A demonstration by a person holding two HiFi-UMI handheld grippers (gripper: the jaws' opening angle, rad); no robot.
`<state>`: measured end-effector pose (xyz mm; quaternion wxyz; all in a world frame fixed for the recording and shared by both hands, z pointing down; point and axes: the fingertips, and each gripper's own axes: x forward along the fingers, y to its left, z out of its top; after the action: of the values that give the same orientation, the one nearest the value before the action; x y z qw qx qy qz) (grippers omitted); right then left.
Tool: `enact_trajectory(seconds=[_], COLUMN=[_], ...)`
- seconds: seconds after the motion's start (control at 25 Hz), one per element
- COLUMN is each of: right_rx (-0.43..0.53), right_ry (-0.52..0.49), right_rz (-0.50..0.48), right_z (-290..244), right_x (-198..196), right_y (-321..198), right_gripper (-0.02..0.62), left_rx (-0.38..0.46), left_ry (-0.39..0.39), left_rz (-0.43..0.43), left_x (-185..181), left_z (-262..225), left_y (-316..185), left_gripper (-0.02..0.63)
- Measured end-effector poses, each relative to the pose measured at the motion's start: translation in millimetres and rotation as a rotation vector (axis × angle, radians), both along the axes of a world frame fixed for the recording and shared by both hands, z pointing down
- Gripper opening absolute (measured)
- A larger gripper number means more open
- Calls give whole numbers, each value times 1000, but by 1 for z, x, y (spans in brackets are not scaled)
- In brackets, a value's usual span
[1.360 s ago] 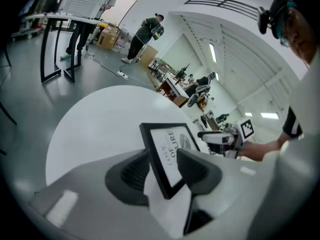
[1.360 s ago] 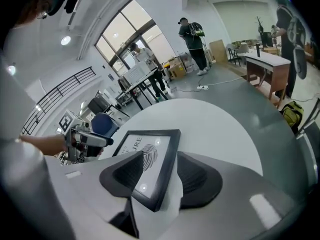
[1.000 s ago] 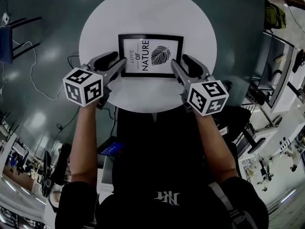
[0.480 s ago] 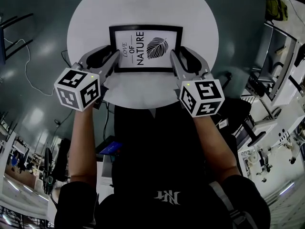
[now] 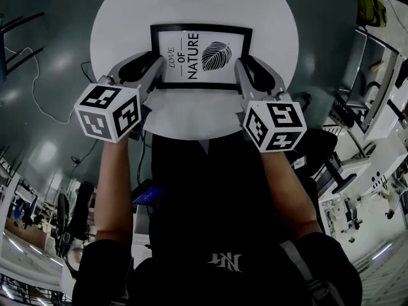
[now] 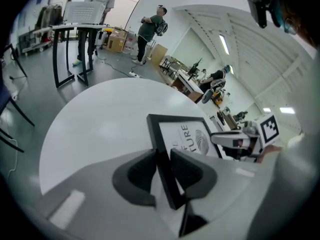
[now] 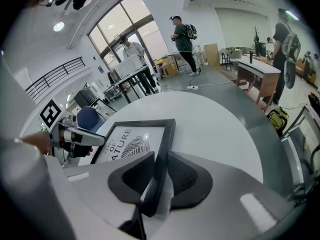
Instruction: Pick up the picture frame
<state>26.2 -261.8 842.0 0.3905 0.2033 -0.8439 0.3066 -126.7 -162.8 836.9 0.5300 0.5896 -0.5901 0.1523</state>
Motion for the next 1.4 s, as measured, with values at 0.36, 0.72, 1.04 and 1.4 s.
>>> enact_trajectory(seconds=[0.36, 0.72, 1.04, 1.4], right_rx=[108, 357, 595, 781], right_ry=[-93, -295, -468, -669], right_rz=[10, 22, 9, 27], right_z=[-68, -246, -423, -567], right_x=[-4, -55, -41, -18], right_y=[-13, -98, -104, -88], right_gripper=[64, 61, 61, 61], left_rx=[129, 400, 635, 858], left_ry=[-78, -226, -332, -499], left_rz=[-49, -83, -109, -104], left_x=[-5, -54, -38, -18], left_z=[-71, -245, -409, -560], left_y=[-11, -89, -91, -75], left_gripper=[81, 78, 77, 75])
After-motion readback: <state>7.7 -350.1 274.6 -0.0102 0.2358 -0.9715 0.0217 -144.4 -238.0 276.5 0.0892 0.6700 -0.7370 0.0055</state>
